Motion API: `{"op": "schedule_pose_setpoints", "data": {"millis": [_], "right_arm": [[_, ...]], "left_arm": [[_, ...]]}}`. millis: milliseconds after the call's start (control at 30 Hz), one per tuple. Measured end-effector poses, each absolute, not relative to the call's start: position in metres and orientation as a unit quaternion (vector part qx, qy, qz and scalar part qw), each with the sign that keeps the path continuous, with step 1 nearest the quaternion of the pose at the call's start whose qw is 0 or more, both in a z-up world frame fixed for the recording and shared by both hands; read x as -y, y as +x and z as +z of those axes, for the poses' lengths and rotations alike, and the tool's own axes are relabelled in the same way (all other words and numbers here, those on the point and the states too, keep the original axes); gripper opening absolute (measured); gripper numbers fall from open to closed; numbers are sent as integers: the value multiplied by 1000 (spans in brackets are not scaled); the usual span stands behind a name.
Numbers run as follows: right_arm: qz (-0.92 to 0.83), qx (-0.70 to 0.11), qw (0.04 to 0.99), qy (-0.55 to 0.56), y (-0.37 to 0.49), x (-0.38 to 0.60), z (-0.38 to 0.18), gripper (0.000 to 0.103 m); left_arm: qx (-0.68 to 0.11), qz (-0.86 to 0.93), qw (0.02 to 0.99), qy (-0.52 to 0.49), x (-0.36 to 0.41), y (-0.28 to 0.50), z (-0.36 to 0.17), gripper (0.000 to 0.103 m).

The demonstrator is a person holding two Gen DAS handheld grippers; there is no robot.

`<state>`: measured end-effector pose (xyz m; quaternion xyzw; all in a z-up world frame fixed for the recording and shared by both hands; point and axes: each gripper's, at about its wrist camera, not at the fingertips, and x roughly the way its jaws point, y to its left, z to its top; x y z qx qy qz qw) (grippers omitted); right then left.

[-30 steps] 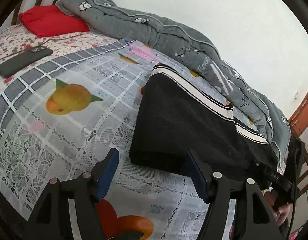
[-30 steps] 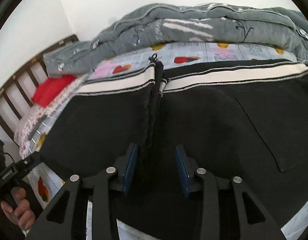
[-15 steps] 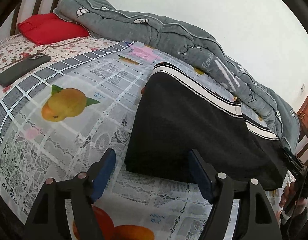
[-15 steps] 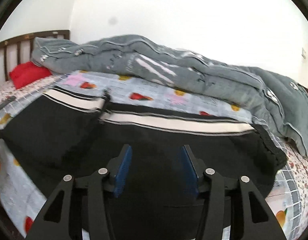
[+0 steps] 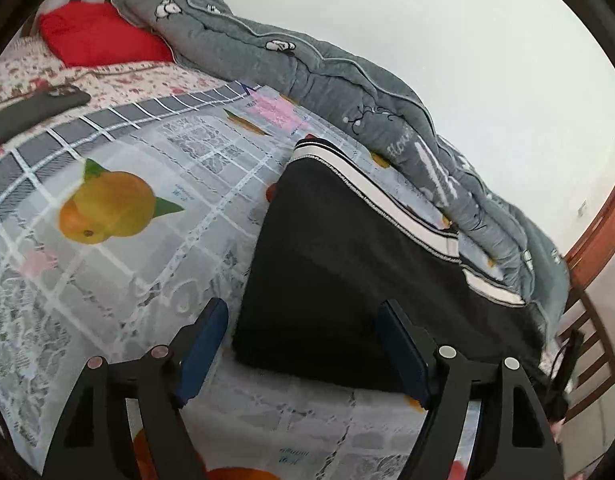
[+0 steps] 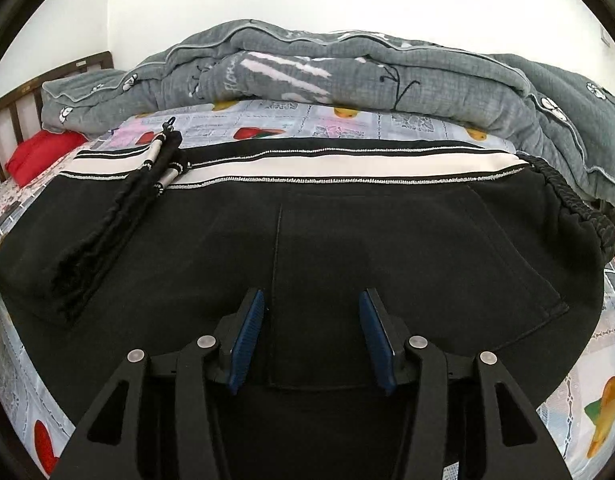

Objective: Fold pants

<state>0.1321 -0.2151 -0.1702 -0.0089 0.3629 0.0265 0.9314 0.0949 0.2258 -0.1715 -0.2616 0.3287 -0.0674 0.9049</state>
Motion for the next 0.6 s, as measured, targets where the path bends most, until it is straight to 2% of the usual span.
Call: {"op": "schedule_pose_setpoints", "data": {"millis": [233,400,600], "right_arm": [[28,-364,931,-7,133,216,-172,50],[32,-363,931,-1,134,217,-171,51],[36,-361,932,5,134,219,-171,51]], "left_arm": [[-346,-61,899,-260,-213,119,-172,76],[-350,-46,906,-232,-200,132,-172,86],[-341,-62,907,-239,-199,118,-174,86]]}}
